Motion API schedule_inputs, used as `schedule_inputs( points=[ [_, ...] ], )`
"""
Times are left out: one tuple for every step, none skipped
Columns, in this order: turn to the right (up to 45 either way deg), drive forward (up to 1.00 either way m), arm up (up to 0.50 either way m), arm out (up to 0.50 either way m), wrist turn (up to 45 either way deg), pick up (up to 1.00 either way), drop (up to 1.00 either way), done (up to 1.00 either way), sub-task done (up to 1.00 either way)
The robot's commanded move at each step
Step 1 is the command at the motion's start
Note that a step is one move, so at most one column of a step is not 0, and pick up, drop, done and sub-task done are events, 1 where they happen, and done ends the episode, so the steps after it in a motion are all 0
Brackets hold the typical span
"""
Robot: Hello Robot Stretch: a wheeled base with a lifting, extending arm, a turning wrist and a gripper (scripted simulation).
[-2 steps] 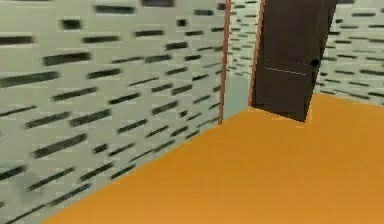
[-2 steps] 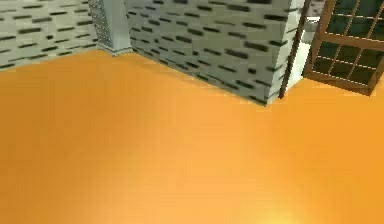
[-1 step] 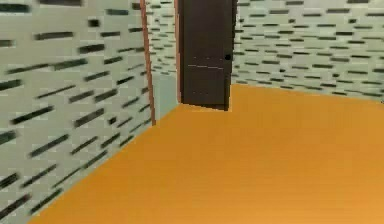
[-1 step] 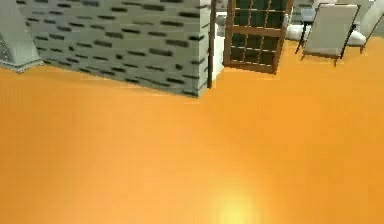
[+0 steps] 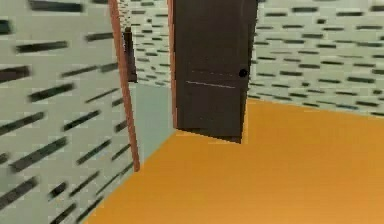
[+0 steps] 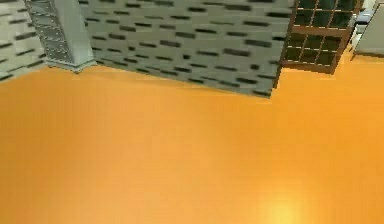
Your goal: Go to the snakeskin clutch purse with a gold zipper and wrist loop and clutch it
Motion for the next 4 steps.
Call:
schedule_inputs(
  points=[
    [0.0,1.00,0.00,0.00,0.0,0.00,0.00,0.00,0.00],
    [3.0,0.00,0.00,0.00,0.0,0.00,0.00,0.00,0.00],
    [0.0,0.75,0.00,0.00,0.0,0.00,0.00,0.00,0.00],
    [-30.0,0.00,0.00,0.00,0.0,0.00,0.00,0.00,0.00]
  ],
)
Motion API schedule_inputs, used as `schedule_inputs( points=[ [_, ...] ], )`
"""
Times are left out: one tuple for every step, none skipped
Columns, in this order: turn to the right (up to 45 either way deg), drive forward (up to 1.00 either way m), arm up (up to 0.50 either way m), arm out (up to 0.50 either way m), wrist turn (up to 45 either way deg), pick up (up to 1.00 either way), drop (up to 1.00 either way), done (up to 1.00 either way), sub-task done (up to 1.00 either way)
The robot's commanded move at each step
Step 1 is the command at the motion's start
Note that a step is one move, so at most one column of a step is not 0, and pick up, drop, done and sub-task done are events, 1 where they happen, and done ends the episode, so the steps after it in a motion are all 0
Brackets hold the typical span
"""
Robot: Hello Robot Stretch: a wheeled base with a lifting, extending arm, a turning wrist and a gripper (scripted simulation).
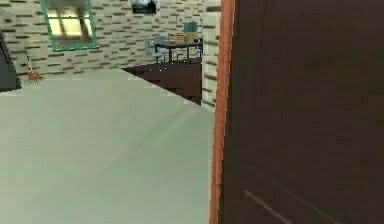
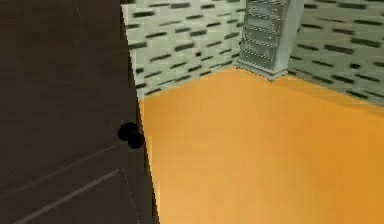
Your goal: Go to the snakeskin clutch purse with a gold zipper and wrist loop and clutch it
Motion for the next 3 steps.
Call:
schedule_inputs(
  points=[
    [0.0,0.50,0.00,0.00,0.0,0.00,0.00,0.00,0.00],
    [-39.0,0.00,0.00,0.00,0.0,0.00,0.00,0.00,0.00],
    [0.0,0.45,0.00,0.00,0.0,0.00,0.00,0.00,0.00]
  ],
)
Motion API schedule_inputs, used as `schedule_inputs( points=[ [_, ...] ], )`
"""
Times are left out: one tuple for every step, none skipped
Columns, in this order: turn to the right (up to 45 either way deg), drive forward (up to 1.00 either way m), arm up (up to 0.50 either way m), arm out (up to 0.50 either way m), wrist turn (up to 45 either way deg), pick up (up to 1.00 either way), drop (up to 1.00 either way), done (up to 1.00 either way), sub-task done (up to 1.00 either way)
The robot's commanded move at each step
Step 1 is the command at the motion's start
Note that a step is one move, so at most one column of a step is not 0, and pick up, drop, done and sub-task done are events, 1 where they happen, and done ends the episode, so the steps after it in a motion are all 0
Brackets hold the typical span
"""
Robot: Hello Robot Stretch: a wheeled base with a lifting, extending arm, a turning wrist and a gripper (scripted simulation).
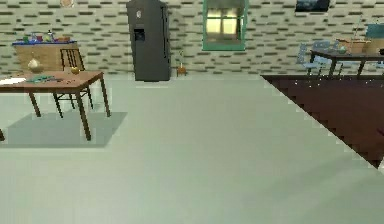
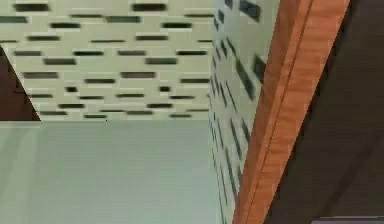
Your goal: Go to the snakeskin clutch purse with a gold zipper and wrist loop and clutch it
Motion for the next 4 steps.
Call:
schedule_inputs(
  points=[
    [-24.0,0.00,0.00,0.00,0.0,0.00,0.00,0.00,0.00],
    [0.0,1.00,0.00,0.00,0.0,0.00,0.00,0.00,0.00],
    [0.0,1.00,0.00,0.00,0.0,0.00,0.00,0.00,0.00],
    [-9.0,0.00,0.00,0.00,0.0,0.00,0.00,0.00,0.00]
  ],
)
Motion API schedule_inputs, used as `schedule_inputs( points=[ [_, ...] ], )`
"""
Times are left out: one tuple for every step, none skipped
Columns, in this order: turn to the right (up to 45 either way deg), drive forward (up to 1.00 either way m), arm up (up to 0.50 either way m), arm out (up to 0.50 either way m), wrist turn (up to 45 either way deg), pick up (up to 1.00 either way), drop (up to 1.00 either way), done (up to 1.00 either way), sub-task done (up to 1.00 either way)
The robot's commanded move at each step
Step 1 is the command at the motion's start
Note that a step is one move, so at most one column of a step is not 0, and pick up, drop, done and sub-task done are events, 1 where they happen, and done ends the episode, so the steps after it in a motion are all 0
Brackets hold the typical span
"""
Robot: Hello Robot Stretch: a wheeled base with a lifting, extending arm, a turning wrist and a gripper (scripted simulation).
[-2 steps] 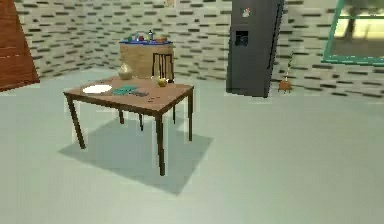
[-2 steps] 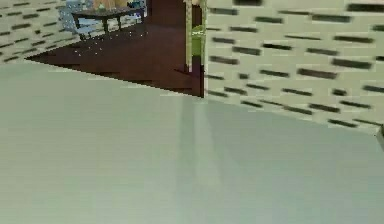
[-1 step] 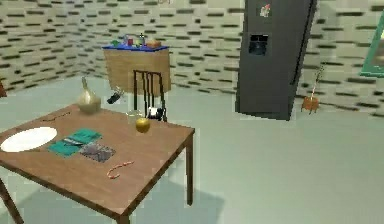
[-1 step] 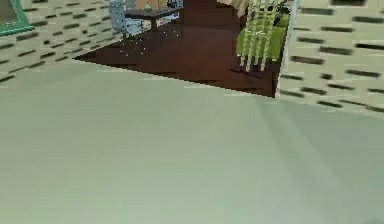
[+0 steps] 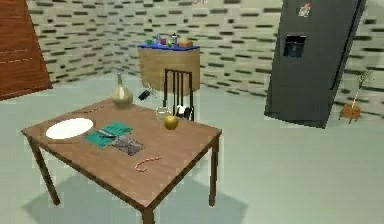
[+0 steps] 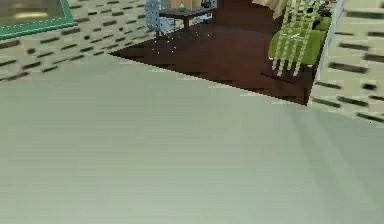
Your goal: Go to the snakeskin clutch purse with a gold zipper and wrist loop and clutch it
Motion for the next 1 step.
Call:
schedule_inputs(
  points=[
    [0.0,0.15,0.00,0.00,0.0,0.00,0.00,0.00,0.00]
  ],
)
